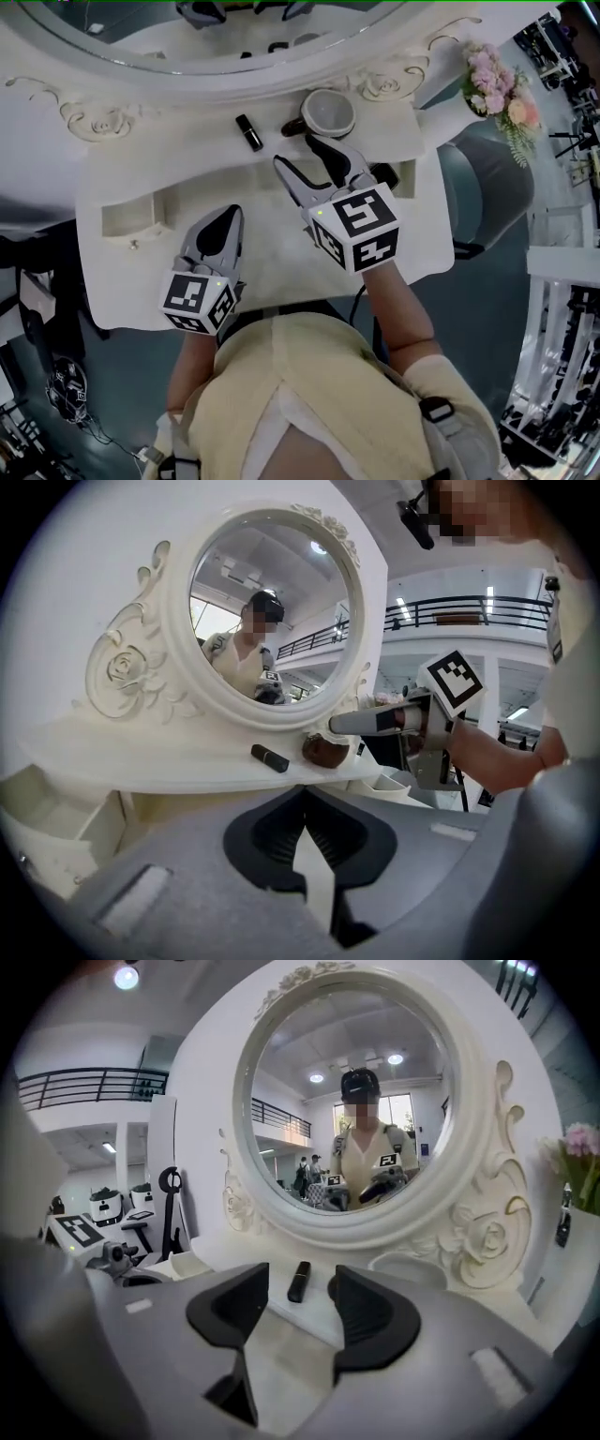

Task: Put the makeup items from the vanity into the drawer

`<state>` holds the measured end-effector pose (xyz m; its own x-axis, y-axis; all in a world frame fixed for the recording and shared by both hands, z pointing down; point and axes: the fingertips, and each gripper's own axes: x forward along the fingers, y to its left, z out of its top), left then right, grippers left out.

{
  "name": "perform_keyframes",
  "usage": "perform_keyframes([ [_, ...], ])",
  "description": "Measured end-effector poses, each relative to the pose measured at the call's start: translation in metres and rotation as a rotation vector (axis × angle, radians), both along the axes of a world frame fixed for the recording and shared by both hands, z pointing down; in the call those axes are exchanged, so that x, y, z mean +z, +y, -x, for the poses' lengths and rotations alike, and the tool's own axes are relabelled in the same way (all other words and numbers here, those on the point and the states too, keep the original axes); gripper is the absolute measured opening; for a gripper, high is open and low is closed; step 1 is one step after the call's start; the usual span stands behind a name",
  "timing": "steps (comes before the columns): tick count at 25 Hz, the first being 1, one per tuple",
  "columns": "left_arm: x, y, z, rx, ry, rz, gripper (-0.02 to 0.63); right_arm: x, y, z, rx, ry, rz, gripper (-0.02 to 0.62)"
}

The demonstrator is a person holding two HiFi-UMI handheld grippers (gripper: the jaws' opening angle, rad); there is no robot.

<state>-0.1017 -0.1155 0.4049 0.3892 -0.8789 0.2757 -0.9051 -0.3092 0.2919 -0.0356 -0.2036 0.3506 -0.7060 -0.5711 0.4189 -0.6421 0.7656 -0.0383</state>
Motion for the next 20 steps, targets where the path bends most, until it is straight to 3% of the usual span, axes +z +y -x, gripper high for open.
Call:
perform_keyframes([
  [7,-0.001,0.015,0.026,-0.081,-0.014,0.000,-0.002,0.035,-0.006,0.050,0.028,0.004,0.025,0.204],
  [14,0.004,0.031,0.043,-0.128,-0.019,0.018,-0.002,0.069,-0.024,0.068,0.094,0.120,0.031,0.199],
  [20,0.006,0.036,0.046,-0.127,-0.018,0.027,-0.002,0.077,-0.030,0.077,0.139,0.146,0.063,0.190],
])
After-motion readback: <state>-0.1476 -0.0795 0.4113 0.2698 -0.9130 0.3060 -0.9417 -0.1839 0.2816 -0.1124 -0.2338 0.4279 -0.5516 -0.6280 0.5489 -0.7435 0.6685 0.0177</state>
